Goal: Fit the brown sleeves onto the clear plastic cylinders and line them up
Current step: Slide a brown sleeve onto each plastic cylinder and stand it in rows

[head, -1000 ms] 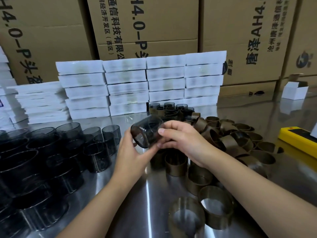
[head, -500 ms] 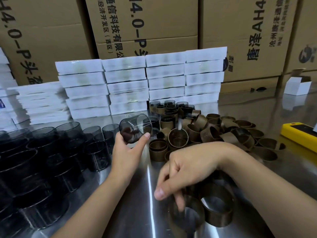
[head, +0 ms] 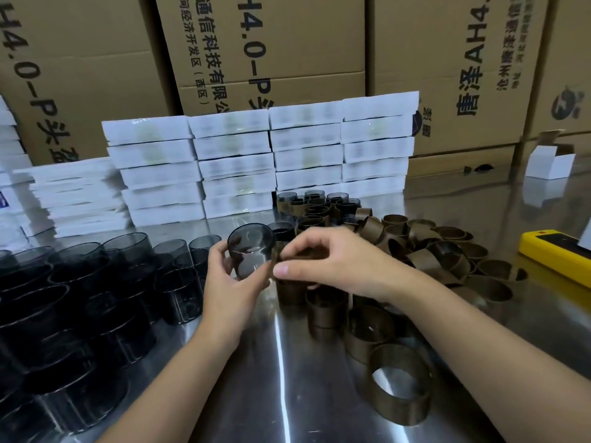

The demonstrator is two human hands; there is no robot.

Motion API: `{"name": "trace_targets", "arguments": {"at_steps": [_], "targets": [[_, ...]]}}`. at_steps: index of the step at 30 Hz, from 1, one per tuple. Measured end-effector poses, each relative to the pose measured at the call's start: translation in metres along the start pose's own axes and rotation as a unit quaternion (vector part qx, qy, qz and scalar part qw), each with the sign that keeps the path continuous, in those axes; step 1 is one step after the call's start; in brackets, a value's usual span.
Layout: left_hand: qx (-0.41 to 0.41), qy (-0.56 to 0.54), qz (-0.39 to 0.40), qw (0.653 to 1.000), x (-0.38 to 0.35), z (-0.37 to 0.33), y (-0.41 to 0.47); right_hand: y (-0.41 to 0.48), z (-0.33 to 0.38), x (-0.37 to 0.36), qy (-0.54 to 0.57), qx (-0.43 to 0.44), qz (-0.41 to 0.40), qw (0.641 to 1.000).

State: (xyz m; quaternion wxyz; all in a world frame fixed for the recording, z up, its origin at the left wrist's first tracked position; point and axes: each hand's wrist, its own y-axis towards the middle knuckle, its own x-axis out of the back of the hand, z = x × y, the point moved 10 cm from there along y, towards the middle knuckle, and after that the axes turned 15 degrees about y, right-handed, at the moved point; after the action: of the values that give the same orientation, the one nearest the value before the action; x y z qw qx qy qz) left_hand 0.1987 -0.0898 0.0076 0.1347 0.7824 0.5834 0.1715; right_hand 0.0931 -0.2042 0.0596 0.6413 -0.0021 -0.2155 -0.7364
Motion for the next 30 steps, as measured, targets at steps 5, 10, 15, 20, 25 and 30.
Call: {"name": "trace_targets", "arguments": {"at_steps": [5,10,15,20,25,30], "targets": [[-0.001,-0.032,0.049,0.998,-0.012,0.0,-0.004,0.005,0.003,0.027,0.05,0.076,-0.139,0.986],[0.014,-0.044,0.082,0.996,-0.019,-0.001,-0.008,0.0,0.004,0.035,0.036,0.108,-0.193,0.975],[0.012,-0.037,0.125,0.991,-0.028,-0.004,-0.014,-0.003,0.004,0.038,0.068,0.141,-0.222,0.962],[0.028,-0.032,0.155,0.987,-0.033,-0.002,-0.016,-0.001,0.006,0.029,0.062,0.166,-0.192,0.965],[0.015,-0.017,0.206,0.978,-0.042,0.0,-0.02,0.0,0.007,0.016,0.028,0.16,-0.143,0.976],[0.051,-0.116,0.251,0.96,-0.049,0.0,-0.02,0.0,0.009,0.012,0.015,0.167,-0.122,0.978]]}}
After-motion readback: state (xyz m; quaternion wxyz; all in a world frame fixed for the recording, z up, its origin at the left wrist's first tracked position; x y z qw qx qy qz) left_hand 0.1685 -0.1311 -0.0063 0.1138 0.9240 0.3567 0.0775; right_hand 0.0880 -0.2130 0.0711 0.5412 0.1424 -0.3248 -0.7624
